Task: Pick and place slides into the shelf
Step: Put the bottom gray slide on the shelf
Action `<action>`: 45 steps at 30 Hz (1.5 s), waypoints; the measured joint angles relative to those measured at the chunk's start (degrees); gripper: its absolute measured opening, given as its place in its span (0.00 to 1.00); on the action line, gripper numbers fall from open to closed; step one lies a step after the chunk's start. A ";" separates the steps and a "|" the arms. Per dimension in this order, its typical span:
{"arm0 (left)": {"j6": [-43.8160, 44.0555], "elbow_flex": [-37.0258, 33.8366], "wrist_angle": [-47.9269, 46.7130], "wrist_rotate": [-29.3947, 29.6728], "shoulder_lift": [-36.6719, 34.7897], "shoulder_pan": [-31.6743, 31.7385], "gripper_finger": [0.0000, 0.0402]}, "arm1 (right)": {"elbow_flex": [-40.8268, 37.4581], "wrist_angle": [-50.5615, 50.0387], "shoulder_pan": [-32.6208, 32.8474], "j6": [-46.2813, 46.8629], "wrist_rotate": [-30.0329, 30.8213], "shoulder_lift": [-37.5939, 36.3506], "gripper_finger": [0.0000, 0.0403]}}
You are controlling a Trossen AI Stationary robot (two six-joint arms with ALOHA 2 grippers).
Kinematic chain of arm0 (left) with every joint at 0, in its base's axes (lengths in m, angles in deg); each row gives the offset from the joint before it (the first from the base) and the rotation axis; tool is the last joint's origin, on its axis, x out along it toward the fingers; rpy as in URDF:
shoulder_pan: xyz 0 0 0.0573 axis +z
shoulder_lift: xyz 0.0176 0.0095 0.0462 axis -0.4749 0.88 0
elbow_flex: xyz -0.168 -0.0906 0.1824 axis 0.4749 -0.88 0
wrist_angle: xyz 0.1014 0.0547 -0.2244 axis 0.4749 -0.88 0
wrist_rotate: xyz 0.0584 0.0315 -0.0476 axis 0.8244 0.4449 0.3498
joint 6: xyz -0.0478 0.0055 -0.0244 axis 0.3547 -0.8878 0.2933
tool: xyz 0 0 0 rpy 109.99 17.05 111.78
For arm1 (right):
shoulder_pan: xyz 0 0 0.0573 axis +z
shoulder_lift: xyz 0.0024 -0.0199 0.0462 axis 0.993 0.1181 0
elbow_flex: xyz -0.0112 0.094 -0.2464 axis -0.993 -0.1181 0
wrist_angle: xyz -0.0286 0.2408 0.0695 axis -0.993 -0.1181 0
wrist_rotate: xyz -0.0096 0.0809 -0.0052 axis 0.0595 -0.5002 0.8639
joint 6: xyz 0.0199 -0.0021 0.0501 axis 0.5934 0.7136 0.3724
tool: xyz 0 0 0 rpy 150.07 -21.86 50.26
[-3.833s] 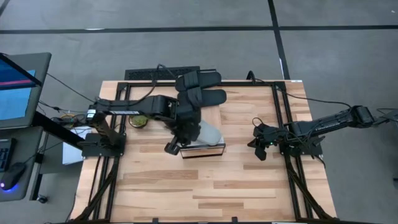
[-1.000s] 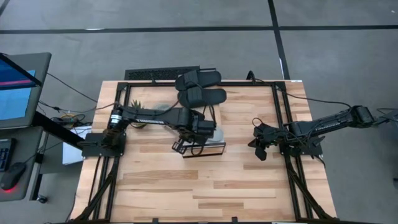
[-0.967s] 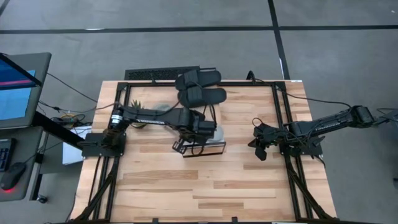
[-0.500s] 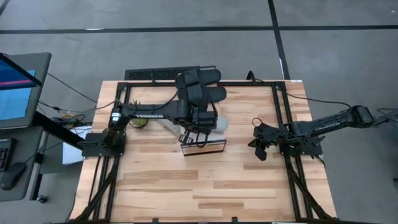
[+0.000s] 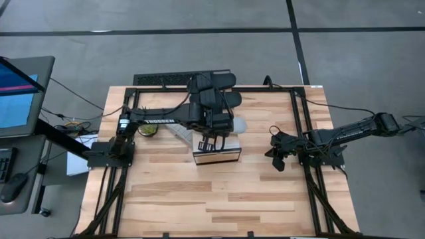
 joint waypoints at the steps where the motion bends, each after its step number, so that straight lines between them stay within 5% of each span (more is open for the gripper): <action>1: 0.72 0.00 0.09 -0.02 0.00 0.02 0.00 | 0.00 0.00 0.00 0.00 0.01 -0.01 0.00; 21: 10.64 9.45 7.62 3.58 -2.70 1.57 0.00 | 0.00 0.95 -3.45 2.12 7.39 0.00 0.00; 31: 10.11 10.72 21.17 6.42 -15.23 -2.31 0.00 | 0.02 20.83 -9.95 -3.08 2.11 -0.11 0.00; 35: 10.54 10.80 19.73 8.43 -19.40 -5.93 0.00 | 0.02 27.79 -10.01 -5.74 -1.34 -0.11 0.00; 40: 12.97 3.81 19.02 17.86 -22.48 -11.91 0.00 | 2.18 28.95 -9.74 -10.57 -1.66 -0.11 0.00; 45: 19.47 -13.23 27.55 25.87 -29.95 -14.62 0.00 | 4.64 29.25 -9.73 -13.82 -1.98 -0.09 0.00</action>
